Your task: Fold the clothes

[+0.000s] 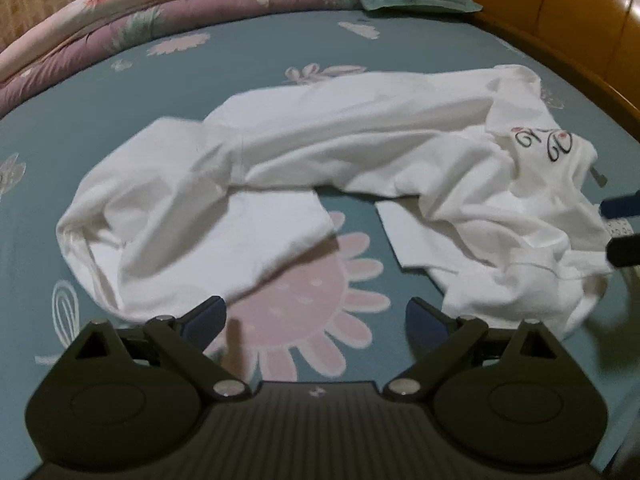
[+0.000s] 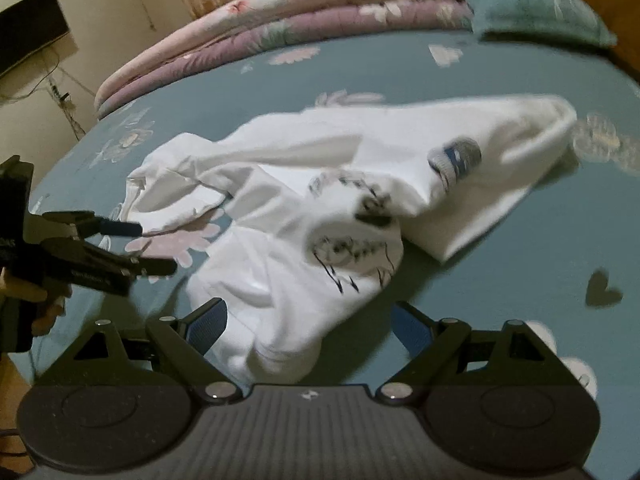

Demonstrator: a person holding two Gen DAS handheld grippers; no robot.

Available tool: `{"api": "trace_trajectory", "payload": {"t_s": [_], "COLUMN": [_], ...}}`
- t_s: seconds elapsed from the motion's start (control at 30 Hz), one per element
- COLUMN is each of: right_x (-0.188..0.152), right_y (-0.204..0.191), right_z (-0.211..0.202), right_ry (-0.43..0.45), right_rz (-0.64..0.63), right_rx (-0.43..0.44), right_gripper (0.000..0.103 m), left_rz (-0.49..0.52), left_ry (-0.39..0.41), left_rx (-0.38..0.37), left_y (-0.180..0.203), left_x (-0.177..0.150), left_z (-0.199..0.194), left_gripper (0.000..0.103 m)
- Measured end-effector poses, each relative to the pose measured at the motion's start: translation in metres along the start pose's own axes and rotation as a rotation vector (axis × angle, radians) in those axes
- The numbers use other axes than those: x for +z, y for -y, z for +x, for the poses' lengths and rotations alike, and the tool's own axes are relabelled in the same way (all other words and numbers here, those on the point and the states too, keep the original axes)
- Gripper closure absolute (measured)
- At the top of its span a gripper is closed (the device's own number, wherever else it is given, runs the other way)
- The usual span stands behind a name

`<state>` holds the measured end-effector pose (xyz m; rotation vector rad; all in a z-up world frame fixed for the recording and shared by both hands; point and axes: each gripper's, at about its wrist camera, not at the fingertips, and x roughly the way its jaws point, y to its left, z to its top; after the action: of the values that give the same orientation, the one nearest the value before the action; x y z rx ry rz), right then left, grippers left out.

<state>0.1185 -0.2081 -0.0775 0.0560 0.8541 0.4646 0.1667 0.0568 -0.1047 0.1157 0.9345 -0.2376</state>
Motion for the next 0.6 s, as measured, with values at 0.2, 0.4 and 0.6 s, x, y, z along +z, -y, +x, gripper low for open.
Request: {"api": "trace_trajectory", "payload": {"t_s": [0.2, 0.4, 0.6], "right_x": [0.015, 0.016, -0.002], "right_y": [-0.029, -0.072, -0.111], "right_z": [-0.017, 0.004, 0.043], "right_ry": [0.077, 0.040, -0.026], "right_rz": [-0.126, -0.278, -0.428], "right_rx": [0.030, 0.086, 0.056], "right_gripper": [0.010, 0.011, 0.011], "left_rz": [-0.049, -0.024, -0.001], "left_ry": [-0.044, -0.056, -0.050], "left_rx": [0.003, 0.000, 0.007], "left_y": [-0.001, -0.007, -0.011], "left_x": [-0.012, -0.019, -0.030], "left_z": [0.003, -0.014, -0.024], "left_gripper": [0.007, 0.006, 0.006]}}
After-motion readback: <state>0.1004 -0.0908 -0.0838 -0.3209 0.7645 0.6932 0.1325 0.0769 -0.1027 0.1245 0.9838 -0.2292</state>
